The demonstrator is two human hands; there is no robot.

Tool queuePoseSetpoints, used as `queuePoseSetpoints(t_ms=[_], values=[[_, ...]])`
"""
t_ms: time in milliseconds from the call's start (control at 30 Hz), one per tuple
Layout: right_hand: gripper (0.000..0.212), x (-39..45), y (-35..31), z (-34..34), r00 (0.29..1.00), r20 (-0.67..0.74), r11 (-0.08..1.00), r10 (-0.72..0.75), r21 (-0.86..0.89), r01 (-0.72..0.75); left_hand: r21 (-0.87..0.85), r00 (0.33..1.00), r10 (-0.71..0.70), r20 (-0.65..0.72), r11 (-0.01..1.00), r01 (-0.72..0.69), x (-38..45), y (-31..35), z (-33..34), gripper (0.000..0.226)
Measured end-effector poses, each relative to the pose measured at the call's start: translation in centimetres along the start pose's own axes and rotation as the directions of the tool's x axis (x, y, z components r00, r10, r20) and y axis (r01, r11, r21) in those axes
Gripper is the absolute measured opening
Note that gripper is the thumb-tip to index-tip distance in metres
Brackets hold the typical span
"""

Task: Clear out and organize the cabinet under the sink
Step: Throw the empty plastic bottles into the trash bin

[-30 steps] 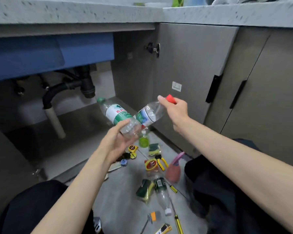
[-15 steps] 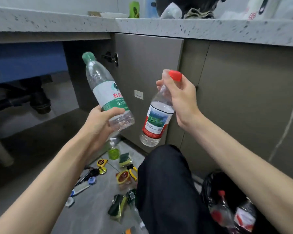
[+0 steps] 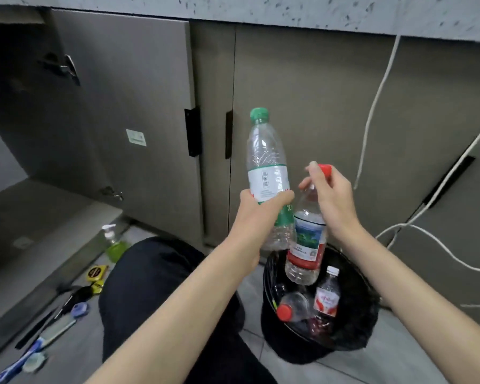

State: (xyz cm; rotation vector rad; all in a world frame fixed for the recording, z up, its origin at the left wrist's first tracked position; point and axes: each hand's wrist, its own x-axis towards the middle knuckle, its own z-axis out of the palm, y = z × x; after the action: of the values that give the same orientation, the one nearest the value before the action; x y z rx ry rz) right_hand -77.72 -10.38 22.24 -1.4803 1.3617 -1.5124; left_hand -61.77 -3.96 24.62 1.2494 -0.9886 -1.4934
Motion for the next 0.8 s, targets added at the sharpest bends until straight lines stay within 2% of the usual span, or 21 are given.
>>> queuePoseSetpoints(t_ms=[100,233,300,367,467,567,700,800], values=[[0.045,-1.4,4.9,-2.6,0.989,0.012,0.982,0.148,-0.117,-0.146,0.028,0.994,-0.111,0.005,0.993,0.110,2.7,-4.1,2.4,0.054],[0.046,-3.4,9.7,-4.6,0.949,0.064,0.911,0.308,-0.308,-0.275,0.051,0.979,-0.202,-0.024,0.978,0.203,5.1,-9.7,4.6,0.060],[0.036,-4.0,11.3,-5.2,0.925,0.091,0.876,0.369,-0.366,-0.314,0.160,0.983,-0.182,-0.034,0.970,0.185,5.5,-12.3,4.9,0.058],[0.029,-4.3,12.4,-5.4,0.903,0.108,0.868,0.417,-0.341,-0.360,0.301,0.987,-0.162,-0.005,0.941,0.156,5.6,-14.3,4.5,0.048],[0.024,-4.0,12.4,-5.5,0.922,0.052,0.882,0.385,-0.317,-0.350,0.522,0.996,-0.089,-0.020,0.848,0.086,6.0,-15.2,2.6,0.034],[0.016,-3.0,11.2,-4.1,0.949,0.045,0.925,0.312,-0.242,-0.293,0.571,0.994,-0.022,-0.103,0.817,0.077,5.9,-13.3,-0.1,0.016],[0.016,-1.2,8.4,0.8,0.943,0.224,0.956,0.245,-0.215,-0.198,0.667,0.994,0.035,-0.100,0.744,0.041,4.7,-7.8,-4.6,0.022],[0.019,0.3,5.4,5.9,0.906,0.380,0.967,0.189,-0.232,-0.104,0.821,0.974,0.176,-0.140,0.570,0.015,3.6,-2.4,-9.3,0.024]])
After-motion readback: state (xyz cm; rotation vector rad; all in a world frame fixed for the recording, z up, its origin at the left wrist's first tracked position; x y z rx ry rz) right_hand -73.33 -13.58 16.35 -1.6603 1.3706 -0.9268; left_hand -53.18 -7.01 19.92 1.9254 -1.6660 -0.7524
